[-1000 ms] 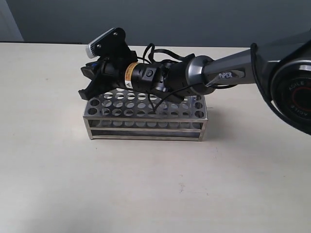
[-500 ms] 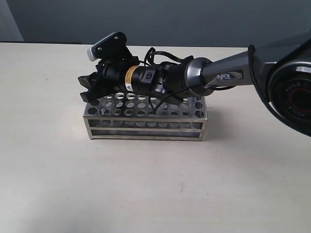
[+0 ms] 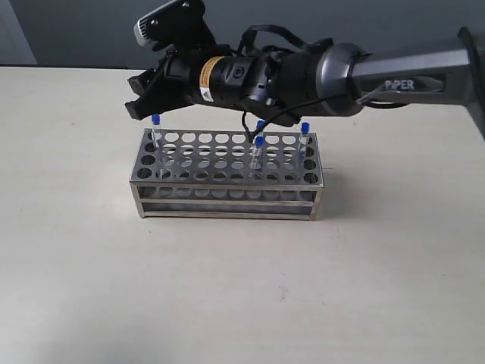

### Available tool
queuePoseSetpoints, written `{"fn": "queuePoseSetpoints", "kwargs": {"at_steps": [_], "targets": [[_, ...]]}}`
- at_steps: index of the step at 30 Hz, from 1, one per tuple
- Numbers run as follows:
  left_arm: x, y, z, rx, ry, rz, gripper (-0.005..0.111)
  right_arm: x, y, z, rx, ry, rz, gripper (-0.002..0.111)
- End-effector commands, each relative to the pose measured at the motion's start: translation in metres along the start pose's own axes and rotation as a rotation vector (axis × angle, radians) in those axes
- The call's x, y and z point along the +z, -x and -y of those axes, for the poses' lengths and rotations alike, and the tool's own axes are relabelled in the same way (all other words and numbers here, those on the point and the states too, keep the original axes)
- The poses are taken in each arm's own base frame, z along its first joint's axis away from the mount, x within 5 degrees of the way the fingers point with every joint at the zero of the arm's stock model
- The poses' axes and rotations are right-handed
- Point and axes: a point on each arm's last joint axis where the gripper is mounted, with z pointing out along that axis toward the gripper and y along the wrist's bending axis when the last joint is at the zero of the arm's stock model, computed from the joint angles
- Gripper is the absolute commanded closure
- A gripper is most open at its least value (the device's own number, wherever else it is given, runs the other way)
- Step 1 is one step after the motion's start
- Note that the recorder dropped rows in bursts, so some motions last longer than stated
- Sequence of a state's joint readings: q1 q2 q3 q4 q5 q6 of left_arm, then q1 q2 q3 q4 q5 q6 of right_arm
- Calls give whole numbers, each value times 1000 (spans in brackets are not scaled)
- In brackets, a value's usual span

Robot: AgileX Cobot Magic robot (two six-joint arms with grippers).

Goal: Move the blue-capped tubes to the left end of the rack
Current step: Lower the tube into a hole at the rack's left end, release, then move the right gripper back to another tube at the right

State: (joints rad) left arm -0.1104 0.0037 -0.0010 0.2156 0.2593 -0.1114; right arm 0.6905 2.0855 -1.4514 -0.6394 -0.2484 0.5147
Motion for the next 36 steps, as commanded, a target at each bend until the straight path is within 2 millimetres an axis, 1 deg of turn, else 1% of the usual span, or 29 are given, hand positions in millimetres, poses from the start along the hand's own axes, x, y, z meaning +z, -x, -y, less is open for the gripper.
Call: {"fn": "queuePoseSetpoints", "kwargs": {"at_steps": [1,5,9,12,15,16,18,19,20,23,25,27,28,29,30,32,34,35,36], "targets": [[0,0,0,6,2,5,106,-23,6,5,10,-6,16,54],[0,0,0,6,2,5,106,-53,3,2,32,35,77,54],[0,0,0,6,2,5,106,-86,-10,-2,-9,37,93,54],[0,0,0,6,2,5,106,-111,-35,-6,-75,4,78,54],[0,0,0,6,2,5,106,-132,-60,-11,-130,-35,108,54],[0,0,0,6,2,5,106,-139,-71,-12,-133,-55,106,54],[0,0,0,6,2,5,106,-147,-85,-13,-105,-82,95,54],[0,0,0,6,2,5,106,-151,-94,-13,-75,-99,64,54],[0,0,0,6,2,5,106,-154,-100,-11,-57,-114,47,54],[0,0,0,6,2,5,106,-157,-110,-10,-51,-130,19,54],[0,0,0,6,2,5,106,-152,-114,-9,-56,-141,50,54],[0,0,0,6,2,5,106,-147,-121,-8,-38,-158,71,54],[0,0,0,6,2,5,106,-142,-130,-6,-19,-178,69,54],[0,0,0,6,2,5,106,-141,-131,-6,-16,-182,76,54],[0,0,0,6,2,5,106,-134,-136,-5,-13,-183,62,54],[0,0,0,6,2,5,106,-124,-139,-1,7,-209,57,56],[0,0,0,6,2,5,106,-117,-138,3,18,-228,69,67],[0,0,0,6,2,5,106,-113,-137,5,25,-240,78,75],[0,0,0,6,2,5,106,-111,-137,6,28,-244,77,80]]}}
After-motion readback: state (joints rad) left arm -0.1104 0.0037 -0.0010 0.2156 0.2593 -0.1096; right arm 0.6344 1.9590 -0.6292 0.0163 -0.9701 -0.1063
